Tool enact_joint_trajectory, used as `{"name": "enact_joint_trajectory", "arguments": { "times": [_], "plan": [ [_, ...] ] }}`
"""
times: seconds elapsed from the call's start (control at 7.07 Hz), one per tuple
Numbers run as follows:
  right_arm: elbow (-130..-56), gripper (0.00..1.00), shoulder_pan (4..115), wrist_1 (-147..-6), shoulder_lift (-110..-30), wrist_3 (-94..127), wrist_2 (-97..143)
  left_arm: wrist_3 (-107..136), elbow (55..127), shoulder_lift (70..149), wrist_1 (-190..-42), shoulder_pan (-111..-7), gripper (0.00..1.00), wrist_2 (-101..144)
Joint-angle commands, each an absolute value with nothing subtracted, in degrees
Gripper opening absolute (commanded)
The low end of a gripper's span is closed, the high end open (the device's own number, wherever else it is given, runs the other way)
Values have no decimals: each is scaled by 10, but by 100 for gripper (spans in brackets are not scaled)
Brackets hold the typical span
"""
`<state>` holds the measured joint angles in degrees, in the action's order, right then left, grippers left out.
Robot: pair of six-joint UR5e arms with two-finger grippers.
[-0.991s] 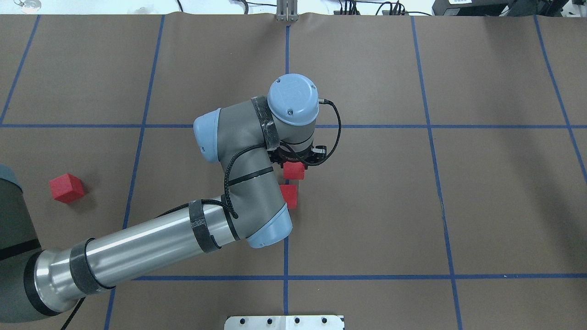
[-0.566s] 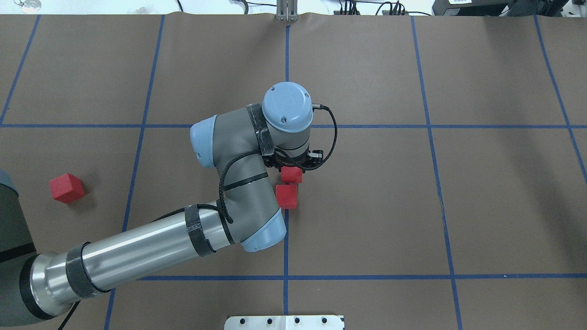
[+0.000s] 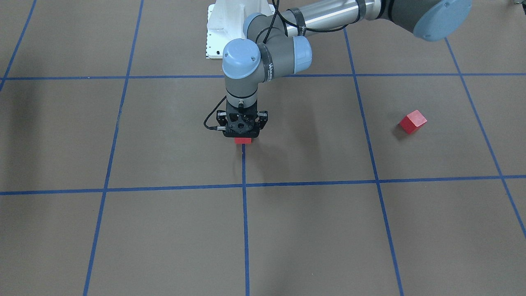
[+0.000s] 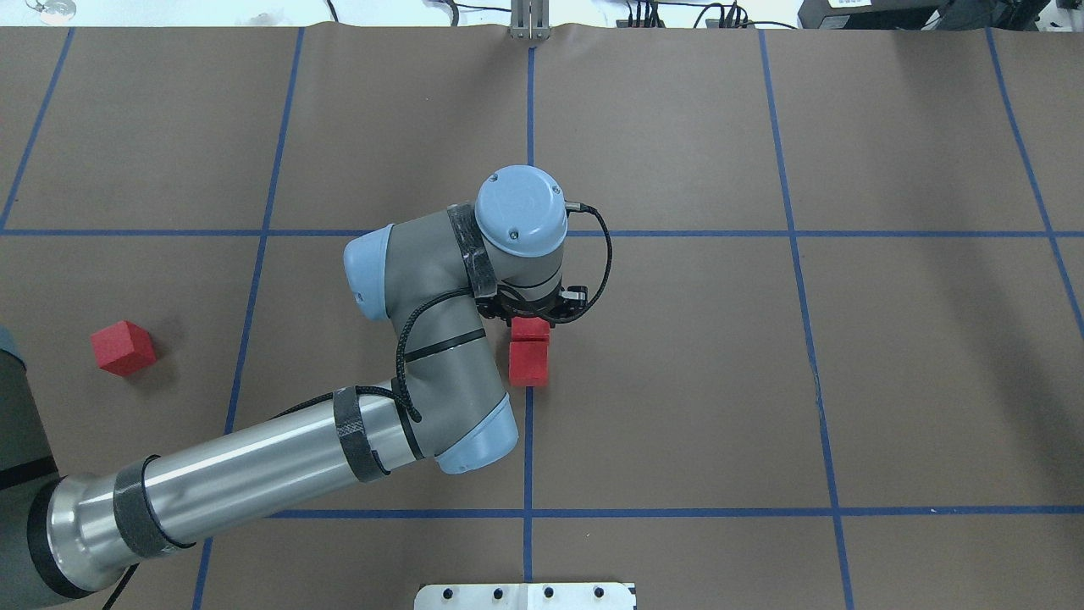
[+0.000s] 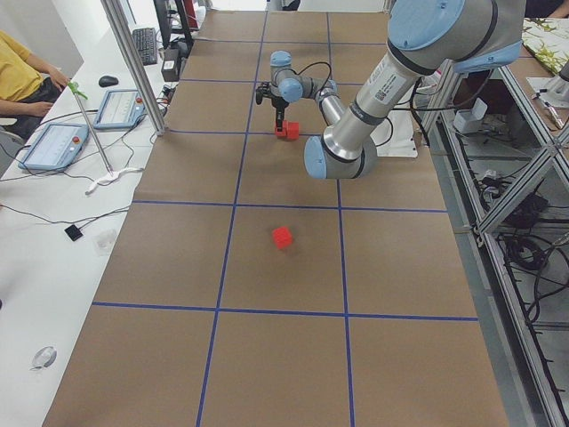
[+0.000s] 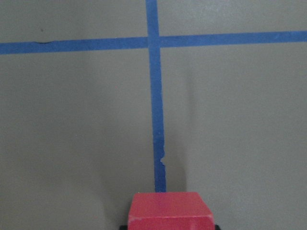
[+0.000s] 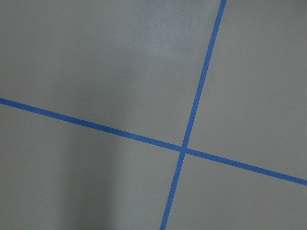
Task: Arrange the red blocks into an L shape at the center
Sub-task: 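Lower the cube against the center cube and open the left gripper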
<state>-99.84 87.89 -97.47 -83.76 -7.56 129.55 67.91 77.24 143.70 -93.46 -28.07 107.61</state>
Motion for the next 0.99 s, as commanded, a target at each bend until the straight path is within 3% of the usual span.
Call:
{"name": "enact_joint_trajectory", "arguments": {
  "times": [0.0,0.85],
  "plan": [
    [-998,100,879,-975,-838,-76,1296,690,773,1437,-934,-279,9,1076],
    [-998,100,879,-975,-838,-76,1296,691,773,1432,-934,-278,11,1075]
  ]
}}
